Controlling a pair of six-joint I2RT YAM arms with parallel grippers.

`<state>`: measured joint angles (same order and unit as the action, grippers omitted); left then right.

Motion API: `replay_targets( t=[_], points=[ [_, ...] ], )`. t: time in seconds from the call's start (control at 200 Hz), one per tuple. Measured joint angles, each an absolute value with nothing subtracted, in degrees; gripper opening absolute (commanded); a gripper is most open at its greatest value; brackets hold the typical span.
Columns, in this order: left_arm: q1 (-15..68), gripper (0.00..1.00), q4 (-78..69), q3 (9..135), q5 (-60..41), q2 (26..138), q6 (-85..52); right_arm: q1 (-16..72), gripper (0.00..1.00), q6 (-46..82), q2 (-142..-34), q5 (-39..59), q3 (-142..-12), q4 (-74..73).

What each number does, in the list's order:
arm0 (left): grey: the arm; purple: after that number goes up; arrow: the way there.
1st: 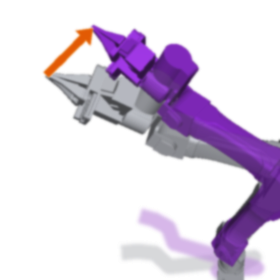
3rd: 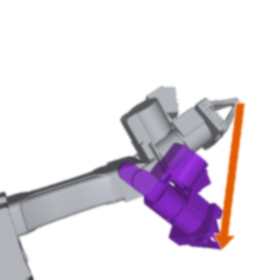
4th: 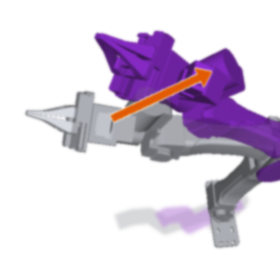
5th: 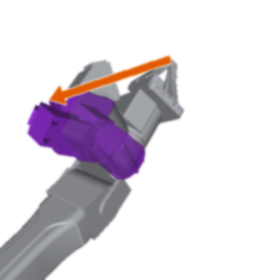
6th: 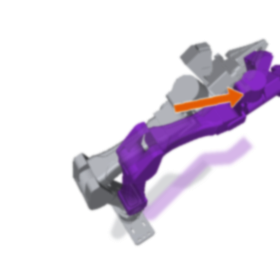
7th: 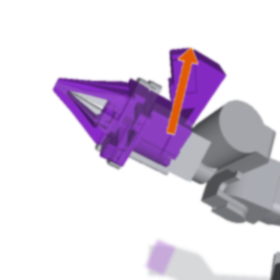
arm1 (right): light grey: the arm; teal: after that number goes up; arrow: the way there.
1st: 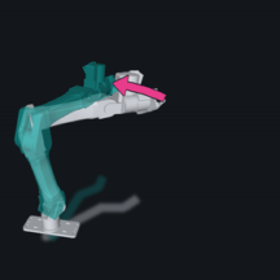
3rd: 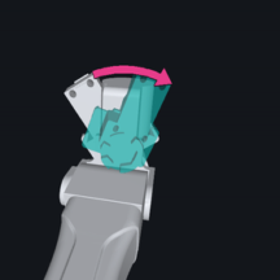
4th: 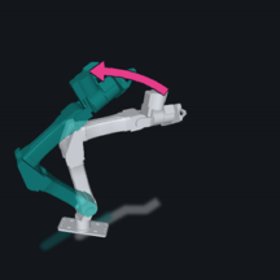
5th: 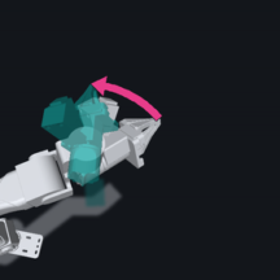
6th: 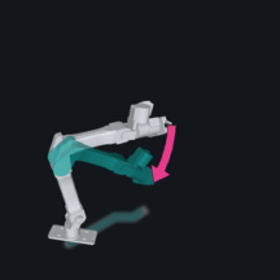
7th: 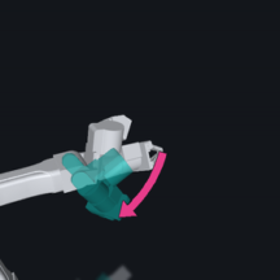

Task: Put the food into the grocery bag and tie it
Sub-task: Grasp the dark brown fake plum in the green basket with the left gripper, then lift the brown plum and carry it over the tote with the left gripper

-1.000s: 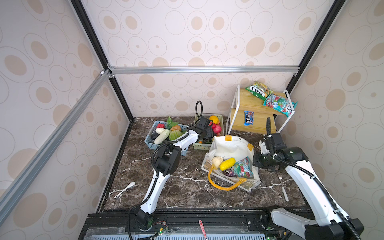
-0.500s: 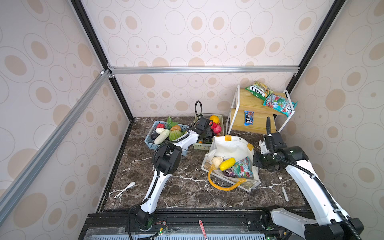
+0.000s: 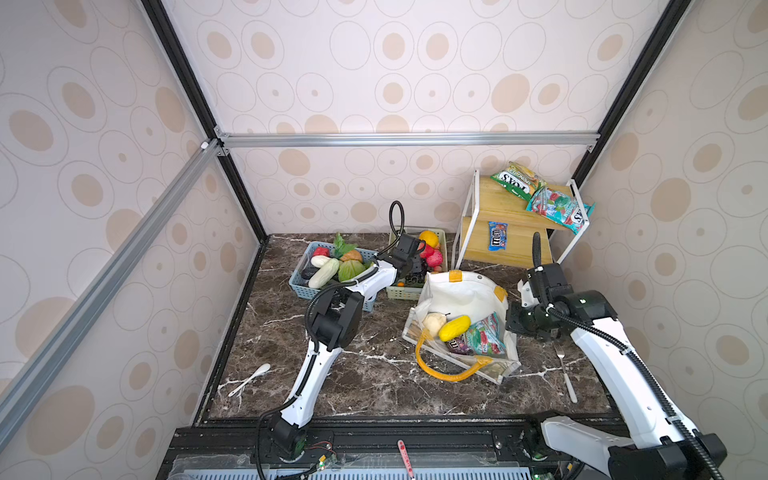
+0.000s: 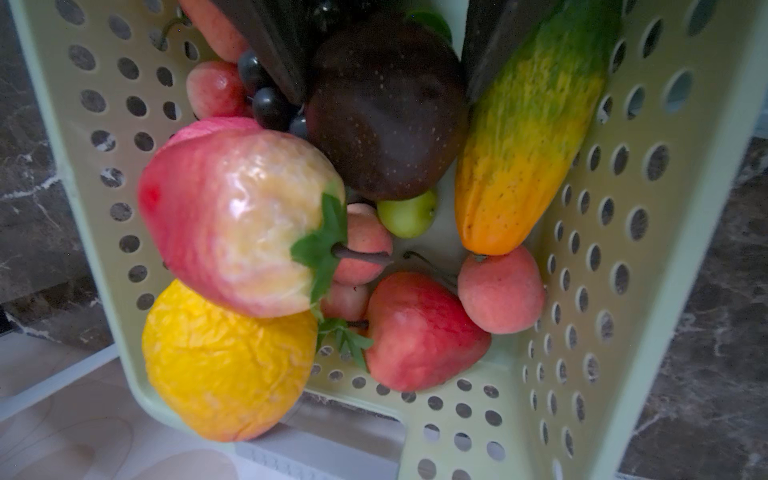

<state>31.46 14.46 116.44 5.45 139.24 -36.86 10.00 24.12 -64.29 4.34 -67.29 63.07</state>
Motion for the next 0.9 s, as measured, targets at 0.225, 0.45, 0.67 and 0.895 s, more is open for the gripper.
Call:
replay_targets(
  t=[0.225, 0.45, 0.67, 0.895],
  points=[
    [31.4, 0.51, 14.2, 114.1, 5.1, 136.2, -36.9, 10.0, 0.09, 24.1, -64.3, 4.3, -67.3, 63.2],
    [31.2, 0.50, 14.2, 113.3, 4.8, 132.2, -36.7, 10.0, 0.09, 24.2, -64.3, 4.4, -67.3, 63.2],
    [31.2, 0.51, 13.8, 109.5, 3.8, 126.8, -36.5, 10.0, 0.09, 24.2, -64.2, 4.5, -67.3, 63.1],
    [31.2, 0.51, 12.9, 103.7, 1.8, 119.6, -36.4, 10.0, 0.09, 24.4, -63.4, 4.5, -67.2, 63.0]
  ],
)
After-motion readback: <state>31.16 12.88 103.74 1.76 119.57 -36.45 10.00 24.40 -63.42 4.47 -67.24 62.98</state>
